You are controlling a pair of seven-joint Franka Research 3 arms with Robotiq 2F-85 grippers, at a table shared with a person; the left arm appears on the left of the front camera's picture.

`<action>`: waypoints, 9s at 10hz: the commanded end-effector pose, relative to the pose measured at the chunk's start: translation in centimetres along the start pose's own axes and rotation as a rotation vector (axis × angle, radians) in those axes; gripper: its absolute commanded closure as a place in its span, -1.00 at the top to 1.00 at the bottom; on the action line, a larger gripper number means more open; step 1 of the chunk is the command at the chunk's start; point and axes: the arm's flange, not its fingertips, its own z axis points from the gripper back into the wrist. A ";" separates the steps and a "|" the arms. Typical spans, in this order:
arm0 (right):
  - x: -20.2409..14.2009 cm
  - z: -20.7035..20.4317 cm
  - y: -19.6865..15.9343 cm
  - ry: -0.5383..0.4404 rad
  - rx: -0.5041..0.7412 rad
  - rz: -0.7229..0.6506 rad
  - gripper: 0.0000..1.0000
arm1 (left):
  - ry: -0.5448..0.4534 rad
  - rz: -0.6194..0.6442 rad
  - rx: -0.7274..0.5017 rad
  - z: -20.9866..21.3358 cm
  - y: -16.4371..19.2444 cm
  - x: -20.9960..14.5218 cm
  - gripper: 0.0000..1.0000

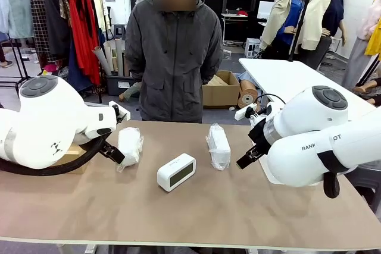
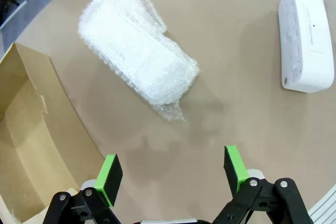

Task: Separate and place wrapped and unwrapped clocks.
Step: Pick up the Digital clock indicated by the person.

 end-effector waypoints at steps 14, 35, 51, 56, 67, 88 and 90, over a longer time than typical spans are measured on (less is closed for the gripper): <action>0.0 0.0 0.0 0.000 0.000 0.000 1.00 | 0.000 0.001 0.000 0.0 0.1 0.0 1.00; 6.9 5.5 -6.0 -0.053 0.474 0.266 1.00 | -0.168 -0.575 -0.444 7.7 4.9 3.5 1.00; 9.9 10.2 -19.1 -0.388 0.643 0.584 1.00 | -0.414 -0.663 -0.621 11.5 16.1 7.9 1.00; 9.4 11.0 -20.4 -0.375 0.646 0.567 1.00 | -0.378 -0.642 -0.621 11.5 16.6 7.6 1.00; 8.2 11.4 -21.9 -0.379 0.623 0.522 1.00 | -0.375 -0.636 -0.634 11.3 17.5 6.8 1.00; 8.2 11.4 -21.9 -0.379 0.623 0.522 1.00 | -0.375 -0.636 -0.634 11.3 17.5 6.8 1.00; 8.2 11.4 -21.9 -0.379 0.623 0.522 1.00 | -0.375 -0.636 -0.634 11.3 17.5 6.8 1.00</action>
